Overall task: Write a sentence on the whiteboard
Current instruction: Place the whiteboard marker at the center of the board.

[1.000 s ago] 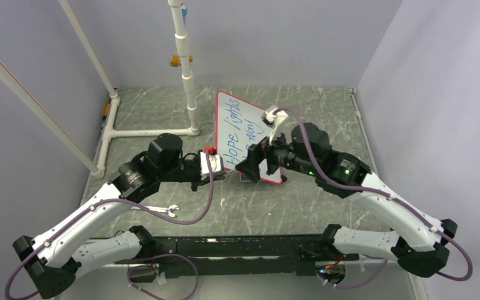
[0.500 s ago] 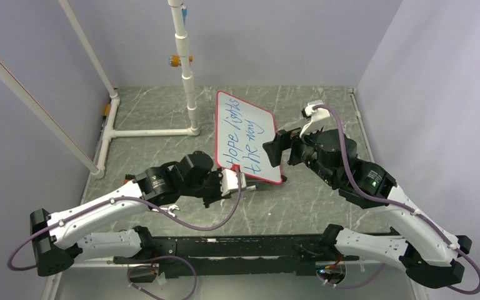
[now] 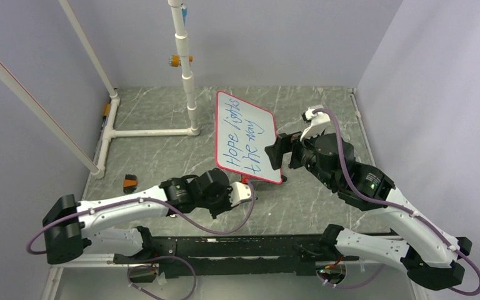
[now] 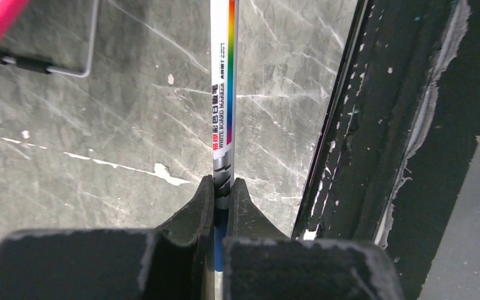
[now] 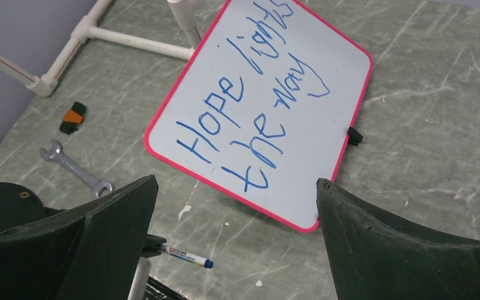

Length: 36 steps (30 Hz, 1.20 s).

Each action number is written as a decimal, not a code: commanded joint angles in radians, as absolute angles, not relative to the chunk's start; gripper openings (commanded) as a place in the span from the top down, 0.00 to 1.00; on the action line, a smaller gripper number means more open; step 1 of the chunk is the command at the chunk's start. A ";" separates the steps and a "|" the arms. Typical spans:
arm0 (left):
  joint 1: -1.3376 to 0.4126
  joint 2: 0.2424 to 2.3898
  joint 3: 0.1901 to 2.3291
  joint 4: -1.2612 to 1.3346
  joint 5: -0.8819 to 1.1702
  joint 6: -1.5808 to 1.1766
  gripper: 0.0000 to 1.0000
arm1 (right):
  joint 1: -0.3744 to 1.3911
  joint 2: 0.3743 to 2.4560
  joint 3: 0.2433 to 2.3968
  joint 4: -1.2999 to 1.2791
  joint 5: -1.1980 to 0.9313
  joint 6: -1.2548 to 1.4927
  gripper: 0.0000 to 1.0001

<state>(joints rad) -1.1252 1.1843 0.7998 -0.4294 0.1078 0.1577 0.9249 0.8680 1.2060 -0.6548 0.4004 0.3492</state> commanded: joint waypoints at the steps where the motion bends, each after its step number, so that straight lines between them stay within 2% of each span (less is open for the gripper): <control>1: -1.132 1.278 0.798 -0.344 0.087 0.132 1.00 | 0.923 0.848 1.184 -0.631 0.415 0.361 0.00; 12: -1.149 1.487 0.802 -0.274 0.087 0.137 0.96 | 0.922 0.836 1.160 -0.621 0.427 0.348 0.00; 20: -1.184 1.595 0.821 -0.274 0.052 0.138 0.82 | 0.923 0.836 1.146 -0.616 0.425 0.344 0.00; 27: -1.206 1.597 0.834 -0.279 0.011 0.137 0.63 | 0.922 0.832 1.141 -0.614 0.428 0.338 0.00; 30: -1.214 1.587 0.839 -0.296 0.003 0.140 0.46 | 0.923 0.831 1.140 -0.614 0.429 0.336 0.00; 34: -1.224 1.552 0.857 -0.324 0.003 0.142 0.33 | 0.922 0.829 1.138 -0.614 0.432 0.336 0.00; 36: -1.227 1.519 0.859 -0.328 0.003 0.141 0.21 | 0.922 0.826 1.135 -0.612 0.434 0.336 0.00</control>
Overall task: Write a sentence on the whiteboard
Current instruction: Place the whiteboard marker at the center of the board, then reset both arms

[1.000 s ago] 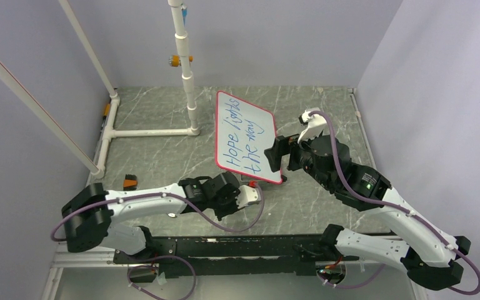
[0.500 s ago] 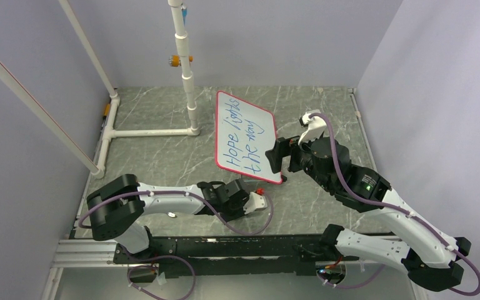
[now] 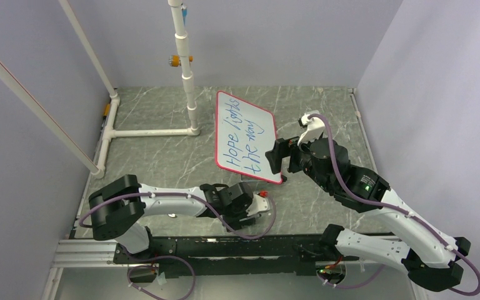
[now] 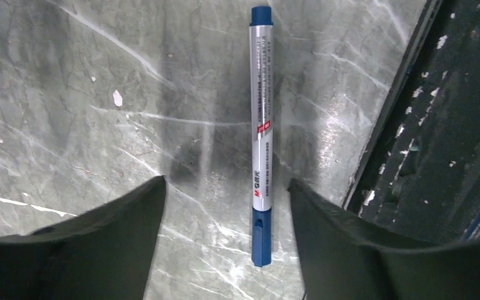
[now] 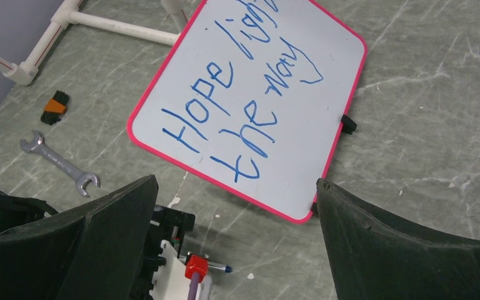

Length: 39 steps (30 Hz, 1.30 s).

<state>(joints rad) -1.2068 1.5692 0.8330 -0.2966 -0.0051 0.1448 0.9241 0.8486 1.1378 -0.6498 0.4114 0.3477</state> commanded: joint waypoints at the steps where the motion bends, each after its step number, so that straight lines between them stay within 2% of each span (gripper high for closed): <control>1: -1.227 1.497 0.858 -0.327 0.003 0.137 0.11 | 0.922 0.826 1.134 -0.612 0.435 0.337 0.00; 2: -1.227 1.474 0.855 -0.325 -0.025 0.134 0.02 | 0.923 0.825 1.133 -0.612 0.436 0.337 0.00; 3: -1.227 1.449 0.853 -0.324 -0.029 0.130 0.01 | 0.923 0.826 1.133 -0.613 0.437 0.339 0.00; 17: -1.227 1.094 0.880 -0.410 -0.212 0.035 0.01 | 0.922 0.817 1.137 -0.603 0.440 0.351 0.00; 27: -1.220 0.983 0.957 -0.460 -0.565 -0.073 0.01 | 0.922 0.825 1.105 -0.564 0.443 0.363 0.00; 39: -0.890 1.007 1.173 -0.587 -0.595 -0.132 0.01 | 0.922 0.788 0.988 -0.440 0.466 0.395 0.00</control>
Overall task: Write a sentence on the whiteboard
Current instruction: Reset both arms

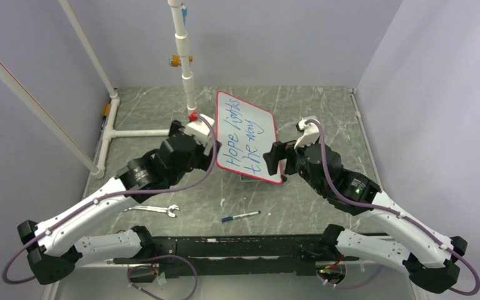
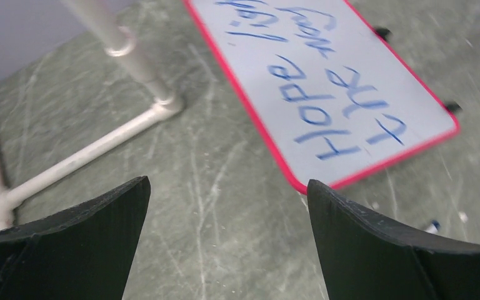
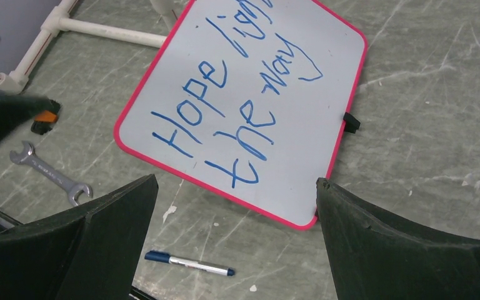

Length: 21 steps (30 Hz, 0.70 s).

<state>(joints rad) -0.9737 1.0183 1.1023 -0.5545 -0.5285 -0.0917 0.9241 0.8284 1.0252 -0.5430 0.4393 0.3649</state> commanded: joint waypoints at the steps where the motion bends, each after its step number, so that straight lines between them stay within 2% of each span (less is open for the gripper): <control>1: -0.842 1.005 1.184 -0.594 -0.603 -0.144 0.01 | 0.922 0.776 0.971 -0.420 0.471 0.403 0.00; 6: -0.665 1.008 1.221 -0.622 -0.550 -0.168 0.01 | 0.922 0.735 0.925 -0.373 0.481 0.416 0.00; 15: -0.442 0.926 1.061 -0.522 -0.407 -0.210 0.01 | 0.922 0.670 0.901 -0.497 0.642 0.496 0.00; 21: -0.411 0.900 1.054 -0.528 -0.423 -0.205 0.01 | 0.923 0.547 0.809 -0.537 0.663 0.576 0.00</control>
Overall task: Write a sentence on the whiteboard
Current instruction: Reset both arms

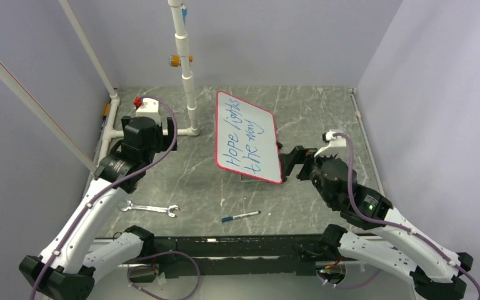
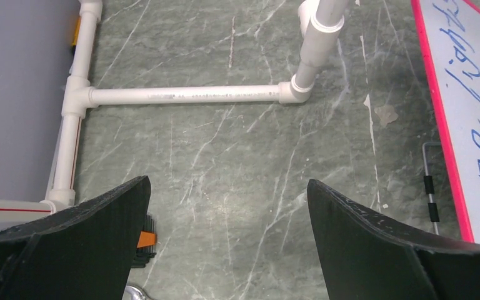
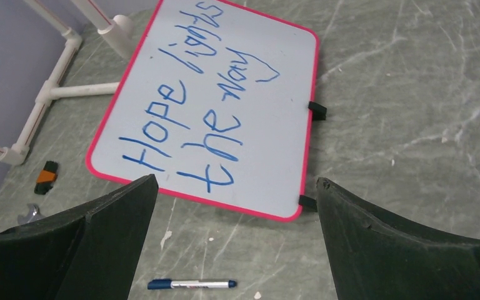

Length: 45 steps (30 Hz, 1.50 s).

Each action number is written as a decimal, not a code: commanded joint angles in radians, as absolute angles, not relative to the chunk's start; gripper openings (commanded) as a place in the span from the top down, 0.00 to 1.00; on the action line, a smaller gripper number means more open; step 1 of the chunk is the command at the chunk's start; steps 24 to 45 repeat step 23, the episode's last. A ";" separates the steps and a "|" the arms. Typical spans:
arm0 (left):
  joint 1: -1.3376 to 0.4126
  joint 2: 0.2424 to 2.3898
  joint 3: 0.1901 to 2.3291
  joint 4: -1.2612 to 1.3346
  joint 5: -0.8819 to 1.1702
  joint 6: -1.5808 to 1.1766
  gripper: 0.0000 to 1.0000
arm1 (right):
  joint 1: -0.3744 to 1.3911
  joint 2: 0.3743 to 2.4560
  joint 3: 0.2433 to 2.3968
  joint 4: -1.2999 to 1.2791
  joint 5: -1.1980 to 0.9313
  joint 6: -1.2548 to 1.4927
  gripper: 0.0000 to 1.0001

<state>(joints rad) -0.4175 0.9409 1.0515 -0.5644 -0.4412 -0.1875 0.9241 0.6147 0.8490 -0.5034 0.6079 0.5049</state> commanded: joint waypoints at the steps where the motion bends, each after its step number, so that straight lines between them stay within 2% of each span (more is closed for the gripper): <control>1: -0.411 0.891 1.051 -0.528 -0.431 -0.203 0.01 | 0.922 0.532 0.800 -0.536 0.662 0.583 0.00; 12: -0.411 0.847 1.020 -0.516 -0.465 -0.188 0.00 | 0.923 0.467 0.786 -0.554 0.659 0.586 0.00; 22: -0.411 0.847 1.009 -0.505 -0.434 -0.174 0.01 | 0.922 0.484 0.780 -0.526 0.583 0.566 0.00; 45: -0.411 0.848 1.007 -0.504 -0.429 -0.170 0.01 | 0.922 0.484 0.779 -0.520 0.582 0.565 0.00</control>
